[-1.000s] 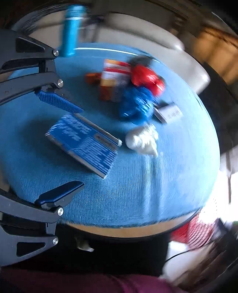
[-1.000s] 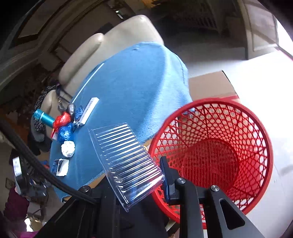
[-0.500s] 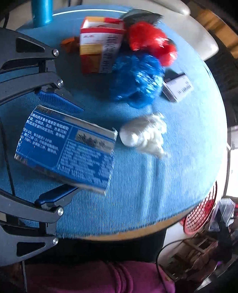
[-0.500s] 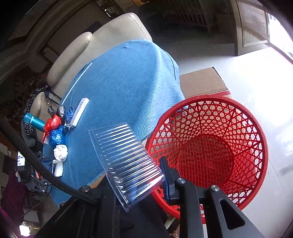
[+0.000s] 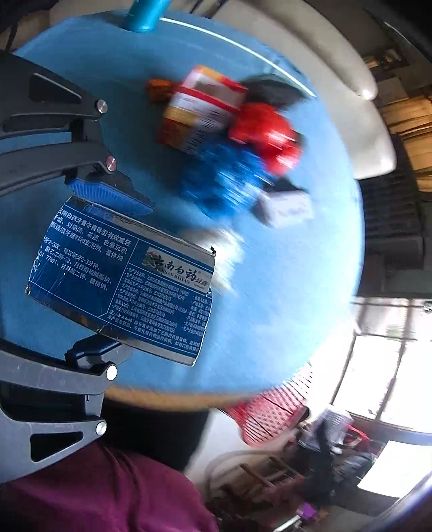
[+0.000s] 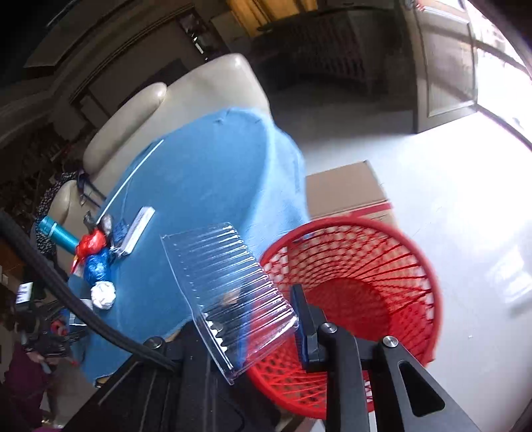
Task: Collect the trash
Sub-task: 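Carry both items to the red wastebasket and open both tools over it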
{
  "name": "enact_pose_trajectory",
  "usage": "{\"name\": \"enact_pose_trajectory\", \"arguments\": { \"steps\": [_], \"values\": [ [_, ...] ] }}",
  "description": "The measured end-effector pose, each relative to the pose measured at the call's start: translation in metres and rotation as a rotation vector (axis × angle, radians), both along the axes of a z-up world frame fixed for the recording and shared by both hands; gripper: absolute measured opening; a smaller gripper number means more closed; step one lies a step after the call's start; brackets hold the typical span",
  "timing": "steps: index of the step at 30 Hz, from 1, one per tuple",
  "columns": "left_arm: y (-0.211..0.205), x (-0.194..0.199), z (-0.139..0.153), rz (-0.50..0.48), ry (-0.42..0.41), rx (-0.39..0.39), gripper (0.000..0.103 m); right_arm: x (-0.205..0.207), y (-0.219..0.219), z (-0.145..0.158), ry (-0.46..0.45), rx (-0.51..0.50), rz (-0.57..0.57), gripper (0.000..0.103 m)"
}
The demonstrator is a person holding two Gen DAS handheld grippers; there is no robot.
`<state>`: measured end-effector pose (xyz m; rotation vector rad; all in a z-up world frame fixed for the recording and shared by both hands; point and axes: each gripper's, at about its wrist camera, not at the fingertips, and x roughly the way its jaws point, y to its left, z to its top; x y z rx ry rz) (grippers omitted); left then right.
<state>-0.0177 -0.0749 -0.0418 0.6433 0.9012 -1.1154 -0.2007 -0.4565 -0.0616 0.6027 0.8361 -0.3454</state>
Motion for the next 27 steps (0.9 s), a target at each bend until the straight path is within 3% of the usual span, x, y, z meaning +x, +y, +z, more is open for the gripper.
{"name": "enact_pose_trajectory", "arguments": {
  "steps": [4,8,13,15,16,17,18,22,27],
  "values": [
    [-0.053,-0.032,0.035,-0.046,0.001,-0.101,0.067,-0.013,-0.008,-0.003,0.016,-0.032,-0.021,0.024],
    [-0.12,-0.059,0.05,-0.09,0.032,-0.174,0.068,-0.026,-0.013,-0.009,0.006,0.009,-0.037,0.026],
    [-0.205,-0.071,0.034,-0.078,0.111,-0.191,0.068,-0.043,-0.022,-0.016,-0.015,0.057,-0.044,0.026],
    [-0.232,-0.076,0.025,-0.067,0.158,-0.176,0.068,-0.049,-0.025,-0.019,-0.023,0.082,-0.046,0.03],
    [-0.245,-0.073,0.016,-0.063,0.167,-0.168,0.068,-0.051,-0.026,-0.021,-0.027,0.093,-0.047,0.039],
    [-0.252,-0.075,0.013,-0.059,0.169,-0.164,0.068,-0.053,-0.028,-0.023,-0.029,0.104,-0.047,0.058],
    [-0.26,-0.078,0.009,-0.062,0.163,-0.15,0.068,-0.055,-0.029,-0.023,-0.031,0.105,-0.049,0.066],
    [-0.258,-0.089,0.004,-0.069,0.159,-0.141,0.069,-0.067,-0.041,-0.022,-0.086,0.071,-0.101,0.068],
    [-0.27,-0.081,-0.003,-0.042,0.185,-0.126,0.069,-0.066,-0.069,-0.034,-0.112,0.139,-0.18,0.068]
  ]
}}
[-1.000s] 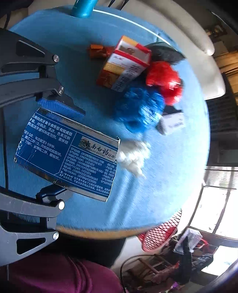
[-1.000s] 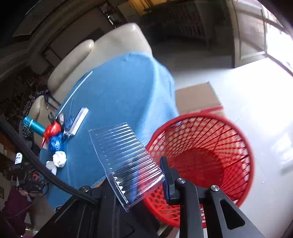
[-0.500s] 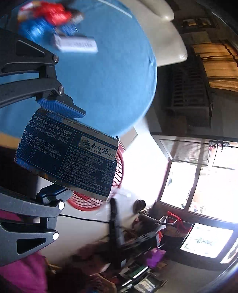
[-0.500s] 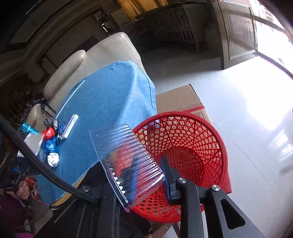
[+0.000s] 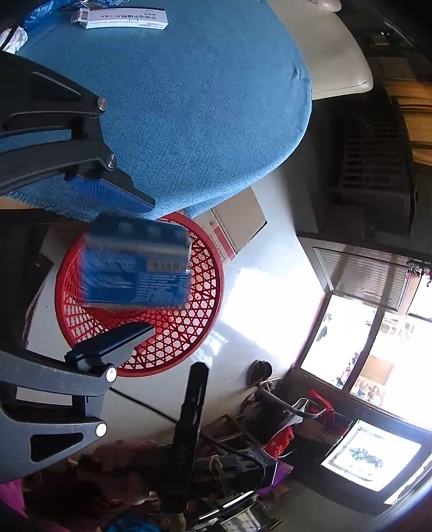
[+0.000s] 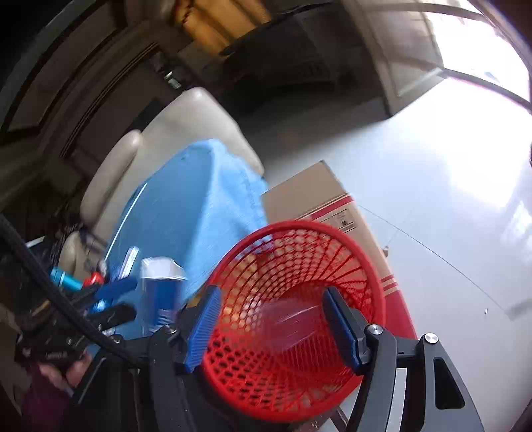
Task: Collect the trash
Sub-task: 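Carry both items to the red wastebasket and open both tools over it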
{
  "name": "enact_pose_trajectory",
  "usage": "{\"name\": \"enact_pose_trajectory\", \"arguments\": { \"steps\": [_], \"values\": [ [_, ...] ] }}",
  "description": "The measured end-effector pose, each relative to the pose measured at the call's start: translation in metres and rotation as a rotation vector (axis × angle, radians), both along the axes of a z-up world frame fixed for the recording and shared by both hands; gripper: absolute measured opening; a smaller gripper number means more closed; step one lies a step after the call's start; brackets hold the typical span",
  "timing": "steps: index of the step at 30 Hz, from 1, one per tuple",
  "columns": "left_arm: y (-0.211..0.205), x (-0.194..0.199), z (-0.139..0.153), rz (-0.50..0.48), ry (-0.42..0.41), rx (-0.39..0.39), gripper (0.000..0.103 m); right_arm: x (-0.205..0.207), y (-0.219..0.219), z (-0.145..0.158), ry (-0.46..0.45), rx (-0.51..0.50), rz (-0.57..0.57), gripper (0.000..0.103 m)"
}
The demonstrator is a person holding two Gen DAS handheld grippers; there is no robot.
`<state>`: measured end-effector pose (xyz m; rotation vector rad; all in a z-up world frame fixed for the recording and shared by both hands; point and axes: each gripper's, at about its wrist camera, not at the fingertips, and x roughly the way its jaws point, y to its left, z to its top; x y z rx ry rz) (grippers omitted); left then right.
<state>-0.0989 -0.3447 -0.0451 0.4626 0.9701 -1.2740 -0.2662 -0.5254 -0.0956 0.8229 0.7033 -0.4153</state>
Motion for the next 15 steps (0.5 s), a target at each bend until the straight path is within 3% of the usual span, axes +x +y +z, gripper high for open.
{"name": "enact_pose_trajectory", "arguments": {
  "steps": [8,15],
  "values": [
    [0.043,0.013,0.002,0.103,-0.05,0.008,0.069,0.013,-0.034,-0.028,0.111,-0.023,-0.163,0.068],
    [0.154,0.035,0.011,0.366,-0.106,0.015,0.069,0.027,-0.041,-0.06,0.171,0.034,-0.188,0.067]
  ]
}}
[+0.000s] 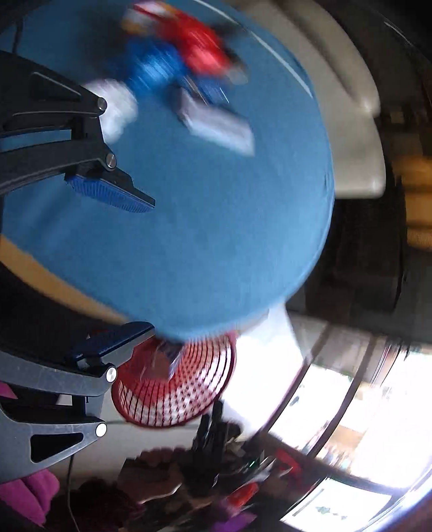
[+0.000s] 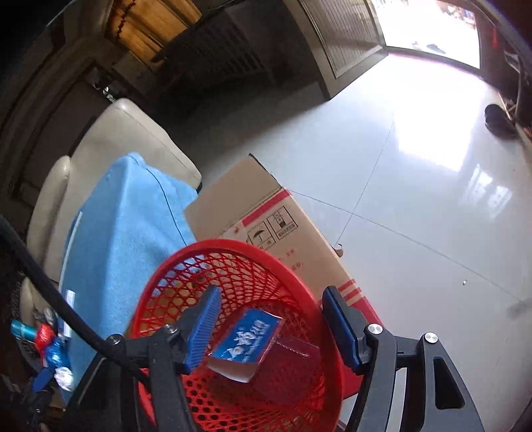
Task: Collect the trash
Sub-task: 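Carry both items to the red wastebasket and open both tools over it, then grasp the white tissue with the left tool while the right tool grasps the white medicine box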
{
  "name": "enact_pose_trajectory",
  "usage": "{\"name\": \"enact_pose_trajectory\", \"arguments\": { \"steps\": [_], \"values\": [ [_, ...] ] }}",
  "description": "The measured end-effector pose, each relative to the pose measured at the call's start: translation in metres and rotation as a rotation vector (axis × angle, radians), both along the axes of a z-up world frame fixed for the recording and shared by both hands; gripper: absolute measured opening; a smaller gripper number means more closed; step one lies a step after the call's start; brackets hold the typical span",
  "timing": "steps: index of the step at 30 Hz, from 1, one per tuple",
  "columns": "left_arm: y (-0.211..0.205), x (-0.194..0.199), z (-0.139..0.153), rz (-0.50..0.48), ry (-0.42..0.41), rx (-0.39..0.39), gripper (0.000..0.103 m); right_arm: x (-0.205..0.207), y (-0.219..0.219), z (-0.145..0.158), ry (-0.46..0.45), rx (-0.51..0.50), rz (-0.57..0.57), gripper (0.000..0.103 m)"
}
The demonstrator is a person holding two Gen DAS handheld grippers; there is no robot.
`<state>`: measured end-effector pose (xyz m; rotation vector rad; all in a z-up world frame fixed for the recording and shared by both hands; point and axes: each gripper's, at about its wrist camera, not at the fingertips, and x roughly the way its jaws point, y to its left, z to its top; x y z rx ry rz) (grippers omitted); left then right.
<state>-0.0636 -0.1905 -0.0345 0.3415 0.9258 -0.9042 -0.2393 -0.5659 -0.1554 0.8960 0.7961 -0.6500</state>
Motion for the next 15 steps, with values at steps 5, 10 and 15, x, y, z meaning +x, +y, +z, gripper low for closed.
{"name": "enact_pose_trajectory", "arguments": {
  "steps": [5,10,15],
  "values": [
    [0.078,0.025,0.005,0.207,0.001,-0.029,0.069,0.001,0.023,0.0,0.041,0.02,0.066,0.067],
    [0.119,0.048,0.001,0.351,0.004,-0.025,0.071,-0.008,0.036,0.019,0.113,-0.086,0.044,0.067],
    [0.096,0.064,-0.024,0.383,0.035,0.002,0.071,0.011,0.049,0.075,0.021,-0.21,0.037,0.067]
  ]
}}
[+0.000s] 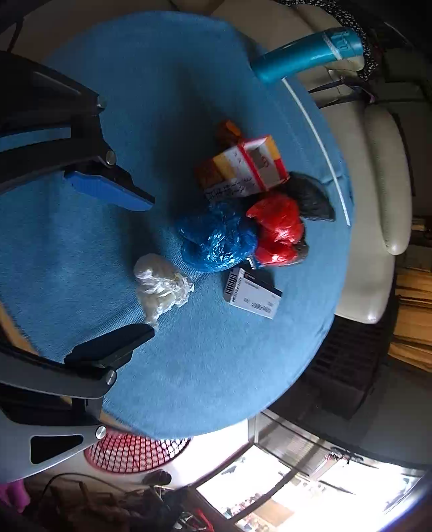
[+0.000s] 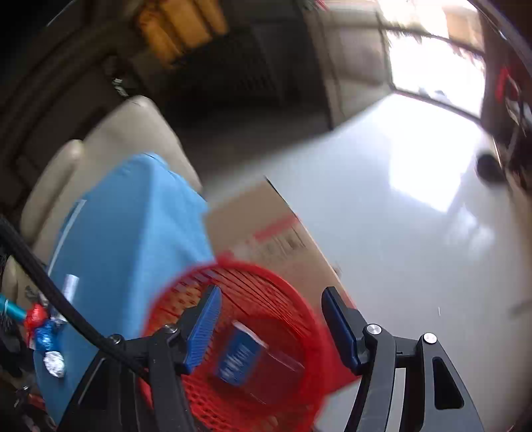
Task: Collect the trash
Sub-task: 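Grasp the white tissue with the left tool while the right tool grasps the white medicine box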
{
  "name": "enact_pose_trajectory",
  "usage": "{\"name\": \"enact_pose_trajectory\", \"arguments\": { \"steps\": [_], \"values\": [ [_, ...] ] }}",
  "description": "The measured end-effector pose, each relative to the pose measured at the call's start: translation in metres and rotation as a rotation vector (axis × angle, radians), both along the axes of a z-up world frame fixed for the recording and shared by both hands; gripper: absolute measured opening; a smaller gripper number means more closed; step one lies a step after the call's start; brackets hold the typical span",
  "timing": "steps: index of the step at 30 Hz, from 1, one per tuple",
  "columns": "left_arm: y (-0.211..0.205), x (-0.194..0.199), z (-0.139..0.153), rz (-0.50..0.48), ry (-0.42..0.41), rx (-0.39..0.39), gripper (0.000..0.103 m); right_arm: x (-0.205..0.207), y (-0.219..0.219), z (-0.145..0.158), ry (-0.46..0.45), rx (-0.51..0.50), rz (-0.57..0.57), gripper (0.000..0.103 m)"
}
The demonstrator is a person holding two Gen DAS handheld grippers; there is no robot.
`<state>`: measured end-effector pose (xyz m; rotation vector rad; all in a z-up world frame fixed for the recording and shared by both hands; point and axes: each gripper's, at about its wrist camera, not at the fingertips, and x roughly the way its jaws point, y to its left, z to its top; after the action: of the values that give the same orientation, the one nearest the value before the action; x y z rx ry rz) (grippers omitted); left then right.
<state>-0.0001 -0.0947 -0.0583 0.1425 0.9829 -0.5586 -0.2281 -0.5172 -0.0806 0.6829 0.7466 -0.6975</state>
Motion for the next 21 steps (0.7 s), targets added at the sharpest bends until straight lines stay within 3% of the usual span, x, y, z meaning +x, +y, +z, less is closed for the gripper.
{"name": "enact_pose_trajectory", "arguments": {
  "steps": [4,9,10,11,13,18,21],
  "values": [
    [-0.02,0.021,-0.022,0.05,0.063,0.001,0.071,0.05,0.03,0.032,-0.054,-0.035,0.148,0.067],
    [-0.031,0.039,-0.042,0.113,0.079,-0.016,0.071,0.149,0.072,0.037,-0.032,0.048,0.366,0.066],
    [-0.031,0.041,-0.044,0.117,0.078,-0.017,0.067,0.168,0.083,0.037,-0.025,0.062,0.401,0.066],
    [-0.032,0.042,-0.048,0.118,0.083,-0.022,0.051,0.192,0.095,0.036,-0.01,0.071,0.438,0.066],
    [-0.029,0.044,-0.055,0.11,0.107,-0.046,0.035,0.239,0.117,0.032,0.04,0.079,0.501,0.066],
    [-0.017,0.039,-0.052,0.078,0.072,-0.064,0.03,0.322,0.17,0.021,0.11,0.118,0.58,0.061],
    [-0.004,0.033,-0.046,0.076,0.046,-0.068,0.03,0.361,0.199,0.015,0.151,0.089,0.601,0.061]
  ]
}}
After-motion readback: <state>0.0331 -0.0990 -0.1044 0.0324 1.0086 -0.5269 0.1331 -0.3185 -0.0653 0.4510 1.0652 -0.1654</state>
